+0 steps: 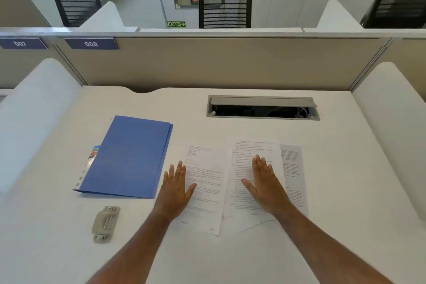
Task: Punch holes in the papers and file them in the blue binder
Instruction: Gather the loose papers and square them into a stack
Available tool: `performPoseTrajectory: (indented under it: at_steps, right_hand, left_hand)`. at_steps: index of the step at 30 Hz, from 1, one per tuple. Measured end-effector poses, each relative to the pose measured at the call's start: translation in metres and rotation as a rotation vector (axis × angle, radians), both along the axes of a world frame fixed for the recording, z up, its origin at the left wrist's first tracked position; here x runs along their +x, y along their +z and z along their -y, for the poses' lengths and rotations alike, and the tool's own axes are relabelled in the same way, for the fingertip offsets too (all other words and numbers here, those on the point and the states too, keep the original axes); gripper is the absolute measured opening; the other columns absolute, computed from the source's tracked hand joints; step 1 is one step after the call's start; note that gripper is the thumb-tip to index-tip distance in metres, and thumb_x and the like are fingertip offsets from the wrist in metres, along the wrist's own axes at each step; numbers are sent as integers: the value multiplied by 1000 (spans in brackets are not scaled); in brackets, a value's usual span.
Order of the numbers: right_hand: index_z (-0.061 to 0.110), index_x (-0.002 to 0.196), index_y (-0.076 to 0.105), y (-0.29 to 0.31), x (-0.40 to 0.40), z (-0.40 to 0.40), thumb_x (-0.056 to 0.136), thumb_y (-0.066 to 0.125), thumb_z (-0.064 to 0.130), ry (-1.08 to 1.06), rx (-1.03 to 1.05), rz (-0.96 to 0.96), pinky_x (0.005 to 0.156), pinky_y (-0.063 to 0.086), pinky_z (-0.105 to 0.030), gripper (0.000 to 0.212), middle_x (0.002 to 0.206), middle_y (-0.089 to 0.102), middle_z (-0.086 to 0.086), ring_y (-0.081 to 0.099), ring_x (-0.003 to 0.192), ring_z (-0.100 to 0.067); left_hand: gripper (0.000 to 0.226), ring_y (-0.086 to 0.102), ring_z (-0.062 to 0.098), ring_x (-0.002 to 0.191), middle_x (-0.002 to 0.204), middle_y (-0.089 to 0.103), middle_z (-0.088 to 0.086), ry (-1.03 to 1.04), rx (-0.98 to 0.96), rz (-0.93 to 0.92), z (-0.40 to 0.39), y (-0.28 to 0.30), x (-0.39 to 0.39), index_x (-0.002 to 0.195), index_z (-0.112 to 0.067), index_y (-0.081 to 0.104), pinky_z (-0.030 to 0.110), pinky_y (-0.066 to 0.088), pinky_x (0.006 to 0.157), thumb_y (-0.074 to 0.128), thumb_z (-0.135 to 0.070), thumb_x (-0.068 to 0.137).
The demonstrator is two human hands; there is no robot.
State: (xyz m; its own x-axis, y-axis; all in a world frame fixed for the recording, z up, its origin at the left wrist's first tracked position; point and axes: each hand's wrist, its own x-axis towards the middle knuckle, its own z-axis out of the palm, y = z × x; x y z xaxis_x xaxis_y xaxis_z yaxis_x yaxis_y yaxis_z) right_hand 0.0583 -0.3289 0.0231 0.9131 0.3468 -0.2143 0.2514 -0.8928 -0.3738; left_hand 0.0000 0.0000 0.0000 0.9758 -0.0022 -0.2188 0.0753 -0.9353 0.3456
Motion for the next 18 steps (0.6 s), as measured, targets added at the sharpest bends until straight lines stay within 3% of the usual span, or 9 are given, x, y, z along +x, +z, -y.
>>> performPoseTrajectory:
  at_steps: [4,8,11,14,18]
  right_hand:
    - [13,169,-6,-10,-2,3,84,-13,88,-27,-6,-46,134,-2,-39,114,178,-11,-4,-9,165,-22]
    - [16,170,5,-11,0,3,99,16,74,-37,43,-54,134,0,-38,93,179,-4,-3,-5,165,-20]
    - [16,168,16,-11,-1,12,106,38,60,-75,87,-24,133,5,-38,79,179,5,-3,2,165,-20]
    - [12,167,20,-9,-3,29,106,55,49,-124,74,-8,131,5,-35,79,178,9,-5,8,165,-23]
    - [15,167,20,-11,-8,51,102,62,52,-218,76,-59,132,13,-41,86,178,7,-3,8,164,-26]
  left_hand:
    - [85,-22,22,159,171,-28,-9,30,9,-56,3,-6,-5,164,-25,-21,44,-5,131,23,-68,105]
    - [85,-15,24,162,173,-23,-7,77,-20,-55,6,-6,-8,163,-27,-23,41,-3,128,25,-67,105]
    - [85,1,26,164,177,-8,-2,222,-46,-57,6,3,-9,168,-21,-8,43,13,129,31,-64,106]
    - [85,14,28,162,177,5,5,300,-21,-30,2,11,-9,168,-13,4,46,19,129,39,-59,106]
    - [87,25,31,158,174,20,9,342,-12,-37,2,14,-11,166,-9,14,47,25,127,45,-61,103]
